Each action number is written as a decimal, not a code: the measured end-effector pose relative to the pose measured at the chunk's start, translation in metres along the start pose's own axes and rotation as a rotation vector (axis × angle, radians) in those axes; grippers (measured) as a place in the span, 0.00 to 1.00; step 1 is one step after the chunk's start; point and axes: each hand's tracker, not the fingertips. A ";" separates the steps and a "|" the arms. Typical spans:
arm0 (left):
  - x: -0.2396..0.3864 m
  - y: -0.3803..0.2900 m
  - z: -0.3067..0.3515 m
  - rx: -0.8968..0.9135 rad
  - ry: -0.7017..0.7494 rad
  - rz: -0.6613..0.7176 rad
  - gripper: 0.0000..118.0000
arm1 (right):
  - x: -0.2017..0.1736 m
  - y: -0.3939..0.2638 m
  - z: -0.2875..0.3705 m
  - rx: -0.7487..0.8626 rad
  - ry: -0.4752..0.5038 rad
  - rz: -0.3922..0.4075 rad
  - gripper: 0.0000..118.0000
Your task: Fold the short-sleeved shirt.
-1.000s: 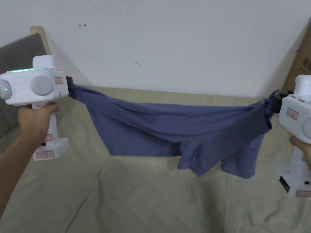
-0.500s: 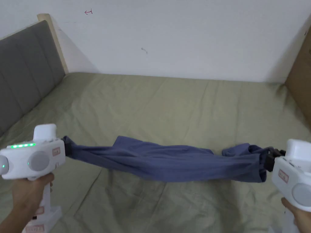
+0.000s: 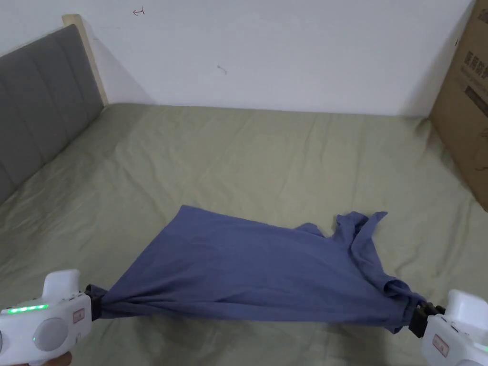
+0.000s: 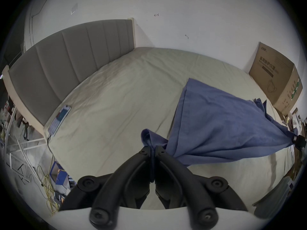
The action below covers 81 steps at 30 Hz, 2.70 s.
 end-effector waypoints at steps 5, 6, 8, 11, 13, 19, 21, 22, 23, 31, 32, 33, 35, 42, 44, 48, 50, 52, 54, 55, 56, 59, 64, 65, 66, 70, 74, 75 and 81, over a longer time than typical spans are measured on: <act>0.000 -0.010 0.004 -0.075 0.034 -0.012 0.03 | 0.014 -0.039 0.008 -0.108 -0.045 0.017 0.02; -0.004 -0.031 0.004 -0.094 0.037 -0.012 0.03 | 0.017 -0.047 0.007 -0.136 -0.050 0.015 0.02; -0.004 -0.027 -0.002 -0.132 0.047 -0.016 0.03 | 0.022 -0.061 0.005 -0.175 -0.059 0.007 0.02; -0.008 -0.076 -0.011 -0.172 0.057 0.002 0.03 | 0.023 -0.080 0.000 -0.231 -0.086 0.002 0.02; -0.002 -0.080 -0.013 -0.197 0.071 -0.020 0.03 | 0.023 -0.087 -0.005 -0.264 -0.090 -0.011 0.02; -0.007 -0.056 -0.011 -0.236 0.049 0.051 0.26 | 0.012 -0.069 0.005 -0.232 -0.076 0.056 0.21; -0.011 -0.041 -0.001 -0.172 0.008 0.097 0.70 | 0.007 -0.054 0.014 -0.168 -0.049 0.082 0.55; -0.003 -0.039 0.011 -0.127 -0.022 0.124 0.83 | 0.004 -0.043 0.018 -0.142 -0.031 0.083 0.73; 0.000 -0.032 0.019 -0.085 -0.034 0.144 0.87 | 0.001 -0.033 0.022 -0.118 -0.021 0.086 0.88; 0.055 0.033 0.103 0.320 -0.160 0.088 0.87 | -0.037 0.050 0.081 0.230 0.067 0.135 0.91; 0.062 0.038 0.111 0.363 -0.169 0.080 0.87 | -0.042 0.057 0.088 0.262 0.074 0.145 0.91; 0.070 0.044 0.119 0.412 -0.177 0.053 0.87 | -0.047 0.063 0.095 0.292 0.079 0.154 0.91; 0.091 0.049 0.135 0.494 -0.176 0.002 0.87 | -0.055 0.072 0.105 0.349 0.087 0.168 0.91; 0.134 0.050 0.157 0.609 -0.234 -0.075 0.29 | -0.081 0.078 0.131 0.524 0.049 0.232 0.36; 0.138 0.047 0.156 0.606 -0.268 -0.069 0.00 | -0.085 0.077 0.132 0.544 0.031 0.243 0.00; 0.144 0.045 0.153 0.601 -0.293 -0.077 0.00 | -0.084 0.078 0.131 0.562 0.028 0.214 0.00; 0.142 0.049 0.144 0.579 -0.299 -0.090 0.00 | -0.085 0.080 0.127 0.558 0.023 0.219 0.00; 0.142 0.055 0.132 0.538 -0.293 -0.104 0.00 | -0.084 0.084 0.120 0.550 0.018 0.225 0.00; 0.141 0.065 0.114 0.479 -0.307 -0.099 0.00 | -0.084 0.086 0.113 0.540 0.015 0.224 0.00; 0.140 0.072 0.103 0.438 -0.321 -0.095 0.00 | -0.084 0.088 0.108 0.535 0.012 0.225 0.00; 0.140 0.078 0.091 0.405 -0.328 -0.098 0.00 | -0.085 0.089 0.104 0.530 0.007 0.227 0.00; 0.142 0.099 0.047 0.293 -0.314 -0.115 0.00 | -0.087 0.093 0.089 0.511 -0.004 0.236 0.00; 0.143 0.135 -0.047 0.060 -0.269 -0.080 0.00 | -0.091 0.101 0.056 0.471 -0.022 0.243 0.00; 0.143 0.142 -0.067 0.005 -0.250 -0.077 0.00 | -0.092 0.102 0.049 0.458 -0.026 0.247 0.00; 0.144 0.146 -0.086 -0.044 -0.238 -0.070 0.05 | -0.092 0.103 0.040 0.447 -0.031 0.249 0.00; 0.145 0.156 -0.157 -0.211 -0.173 -0.025 0.87 | -0.091 0.105 0.006 0.386 -0.048 0.252 0.00; 0.151 0.157 -0.203 -0.236 -0.132 -0.100 0.88 | -0.086 0.104 -0.024 0.334 -0.063 0.246 0.00; 0.152 0.158 -0.215 -0.254 -0.123 -0.106 0.88 | -0.084 0.103 -0.030 0.325 -0.067 0.245 0.00; 0.168 0.152 -0.251 -0.298 -0.105 -0.146 0.49 | -0.065 0.096 -0.053 0.252 -0.103 0.231 0.00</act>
